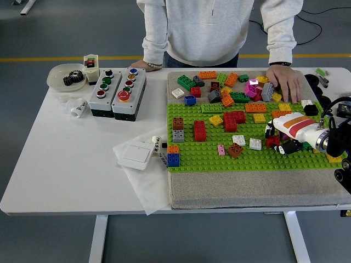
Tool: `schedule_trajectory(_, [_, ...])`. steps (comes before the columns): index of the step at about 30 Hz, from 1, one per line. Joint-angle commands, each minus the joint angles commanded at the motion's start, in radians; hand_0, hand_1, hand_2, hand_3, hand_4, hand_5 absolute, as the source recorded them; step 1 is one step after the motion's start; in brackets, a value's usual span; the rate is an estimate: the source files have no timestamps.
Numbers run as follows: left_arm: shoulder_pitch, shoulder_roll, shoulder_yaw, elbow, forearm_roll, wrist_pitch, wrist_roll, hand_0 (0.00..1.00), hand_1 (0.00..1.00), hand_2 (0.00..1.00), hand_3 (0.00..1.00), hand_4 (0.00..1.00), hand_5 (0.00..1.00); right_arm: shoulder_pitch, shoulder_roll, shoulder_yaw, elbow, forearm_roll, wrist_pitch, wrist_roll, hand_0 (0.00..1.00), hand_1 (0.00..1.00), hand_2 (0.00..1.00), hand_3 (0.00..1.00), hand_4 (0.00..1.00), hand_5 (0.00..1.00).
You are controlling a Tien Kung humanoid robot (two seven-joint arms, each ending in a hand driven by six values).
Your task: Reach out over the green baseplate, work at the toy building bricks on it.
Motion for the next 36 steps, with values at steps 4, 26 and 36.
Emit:
schedule_trajectory(4, [0.000,0.001,0.000,0.000,0.001,0.000,0.000,0.809,0.844,0.897,0.751,0.769,0.691,-0.004,-0.008,0.002,0.021,0.004,-0.003,0.002,0.307,0.415,0.494,0.495,0.642,0.125])
schedule_trajectory(26, [0.007,0.001,-0.018,0.000,0.032,-0.002,0.005,0.808,0.843,0.894,0.755,0.769,0.689,-0.040,-0.038,0.040,0.100,0.004,-0.005,0.004,0.264,0.406,0.481,0.484,0.607,0.147])
schedule_trajectory(36, [0.010,0.002,-0.017,0.000,0.034,-0.003,0.006,0.808,0.842,0.893,0.755,0.772,0.693,-0.103,-0.075,0.074,0.207,0.005,-0.010,0.004,0.268,0.405,0.482,0.485,0.603,0.140])
